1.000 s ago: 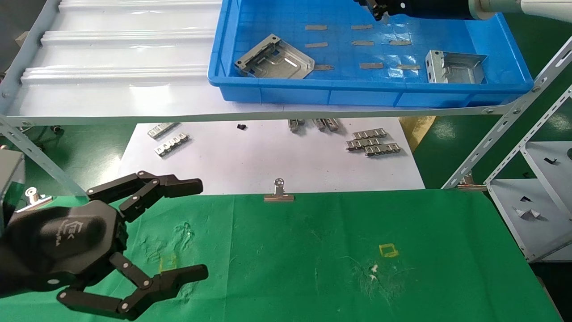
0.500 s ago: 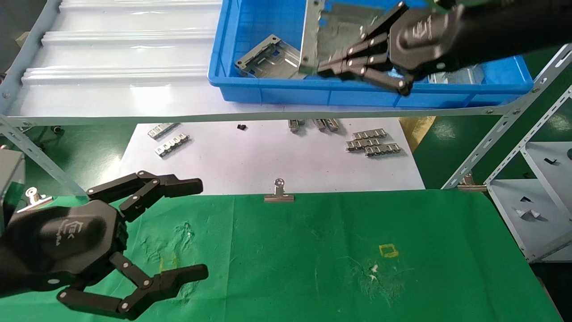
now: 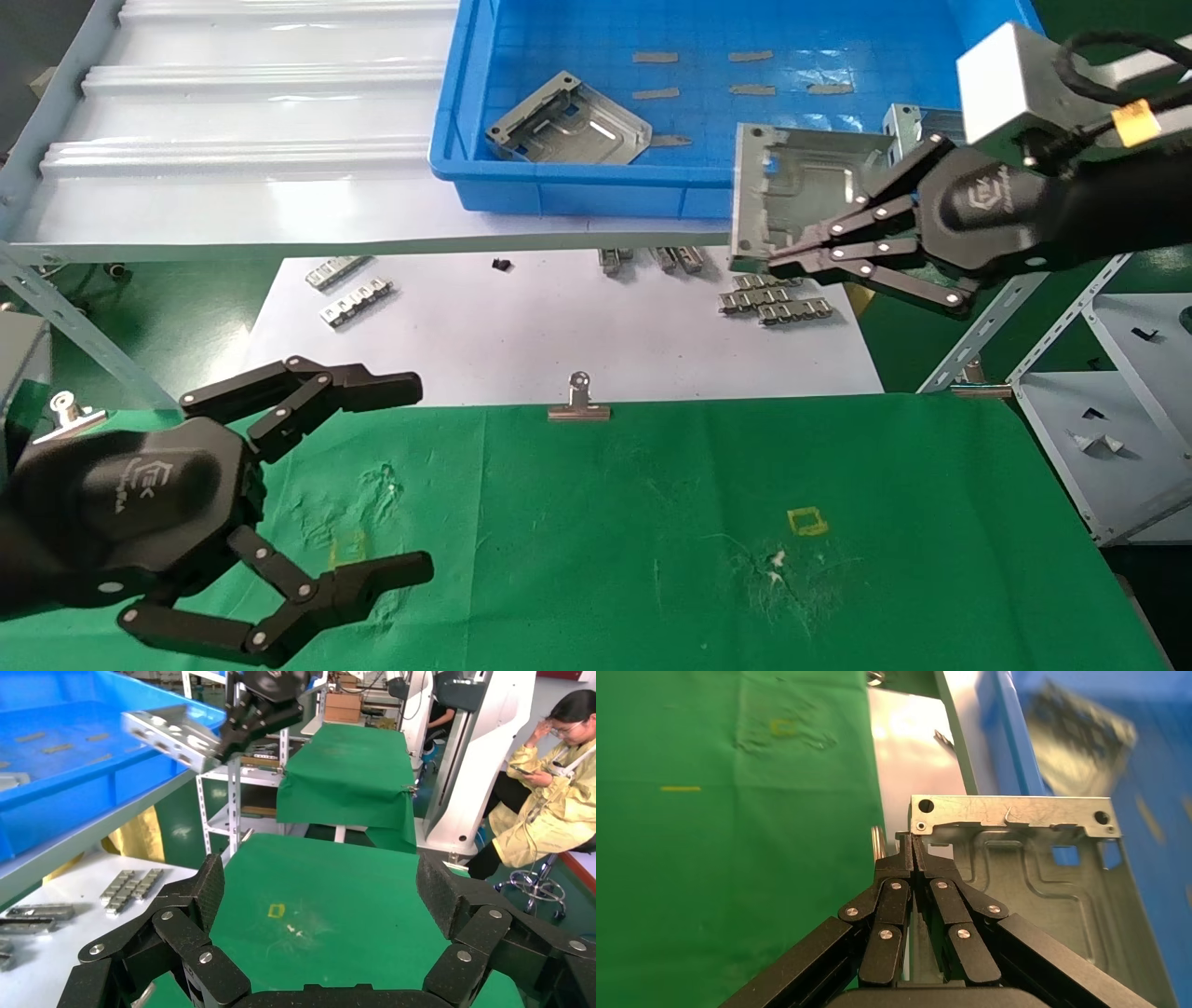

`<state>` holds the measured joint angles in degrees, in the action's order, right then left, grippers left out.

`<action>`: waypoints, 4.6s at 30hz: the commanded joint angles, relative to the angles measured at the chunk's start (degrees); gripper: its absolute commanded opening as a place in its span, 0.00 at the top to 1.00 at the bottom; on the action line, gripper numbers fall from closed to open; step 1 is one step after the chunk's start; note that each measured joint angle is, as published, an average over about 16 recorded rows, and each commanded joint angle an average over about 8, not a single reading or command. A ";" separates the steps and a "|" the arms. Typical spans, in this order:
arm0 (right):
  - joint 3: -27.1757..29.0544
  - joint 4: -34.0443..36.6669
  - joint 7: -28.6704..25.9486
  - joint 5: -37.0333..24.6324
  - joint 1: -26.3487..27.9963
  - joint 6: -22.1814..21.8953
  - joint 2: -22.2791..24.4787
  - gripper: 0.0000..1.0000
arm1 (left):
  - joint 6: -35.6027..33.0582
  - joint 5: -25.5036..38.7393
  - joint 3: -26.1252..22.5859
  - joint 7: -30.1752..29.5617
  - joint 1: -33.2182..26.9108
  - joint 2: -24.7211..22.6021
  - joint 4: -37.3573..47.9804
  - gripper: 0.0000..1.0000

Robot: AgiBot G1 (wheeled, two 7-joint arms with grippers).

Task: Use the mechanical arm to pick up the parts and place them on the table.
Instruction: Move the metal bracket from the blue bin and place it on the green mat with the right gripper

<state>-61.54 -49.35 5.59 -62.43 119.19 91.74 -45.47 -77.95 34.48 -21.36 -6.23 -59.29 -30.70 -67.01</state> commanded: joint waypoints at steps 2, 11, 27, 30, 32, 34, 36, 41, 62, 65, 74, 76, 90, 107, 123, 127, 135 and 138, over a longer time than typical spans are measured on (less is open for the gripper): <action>-4.14 -2.90 -1.13 2.86 0.26 -0.36 2.45 1.00 | 0.00 0.00 0.00 0.00 0.00 0.00 0.00 0.00; -11.52 -1.02 2.57 7.84 0.44 -0.43 2.90 1.00 | 0.00 0.00 0.00 0.00 0.00 0.00 0.00 0.00; -21.41 33.42 31.76 -9.40 16.89 -8.28 -8.96 1.00 | 0.01 -0.01 0.00 0.00 0.01 0.01 0.01 0.00; -21.21 35.58 33.41 -8.72 17.53 -4.90 -9.36 1.00 | 0.01 -0.01 0.00 0.00 0.01 0.01 0.01 0.00; -21.01 37.13 34.19 -8.22 17.80 -3.40 -9.59 1.00 | 0.01 -0.01 0.00 0.00 0.01 0.01 0.01 0.00; -20.73 38.70 34.75 -7.64 18.03 -2.55 -9.76 1.00 | 0.01 -0.01 0.00 0.00 0.01 0.01 0.01 0.00; -20.47 40.07 35.12 -7.10 18.18 -2.14 -9.88 1.00 | 0.01 -0.01 0.00 0.00 0.01 0.01 0.01 0.00; -19.63 42.48 35.58 -5.48 18.37 -1.81 -9.86 1.00 | 0.01 -0.01 0.00 0.00 0.01 0.01 0.01 0.00; -14.29 45.14 31.58 4.09 15.25 -1.66 -8.64 1.00 | 0.01 -0.01 0.00 0.00 0.01 0.01 0.01 0.00; -13.88 44.65 31.14 4.95 14.46 -1.37 -9.04 1.00 | 0.01 -0.01 0.00 0.00 0.01 0.01 0.01 0.00; -14.12 37.66 29.59 7.41 12.13 -0.31 -8.08 1.00 | 0.01 -0.01 0.00 0.00 0.01 0.01 0.01 0.00; -14.53 35.38 28.97 8.10 11.69 -0.26 -7.28 1.00 | 0.01 -0.01 0.00 0.00 0.01 0.01 0.01 0.00; -19.63 20.93 24.60 14.13 10.33 -0.35 -1.14 1.00 | 0.01 -0.01 0.00 0.00 0.01 0.01 0.01 0.00; -29.86 17.53 23.64 15.95 3.92 -0.97 -0.70 1.00 | 0.01 -0.01 0.00 0.00 0.01 0.01 0.01 0.00; -37.02 29.73 27.25 12.50 -5.72 -2.02 -7.02 1.00 | 0.01 -0.01 0.00 0.00 0.01 0.01 0.01 0.00; -37.59 33.42 28.13 12.40 -7.88 -2.06 -8.86 1.00 | 0.01 -0.01 0.00 0.00 0.01 0.01 0.01 0.00; -37.87 38.90 30.55 12.76 -10.84 -2.66 -12.15 1.00 | 0.01 -0.01 0.00 0.00 0.01 0.01 0.01 0.00; -37.60 41.08 31.10 13.21 -11.76 -3.90 -13.39 1.00 | 0.01 -0.01 0.00 0.00 0.01 0.01 0.01 0.00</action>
<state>-99.05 -8.20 36.54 -49.17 107.35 86.92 -58.88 -77.93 34.47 -21.35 -6.23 -59.28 -30.70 -67.00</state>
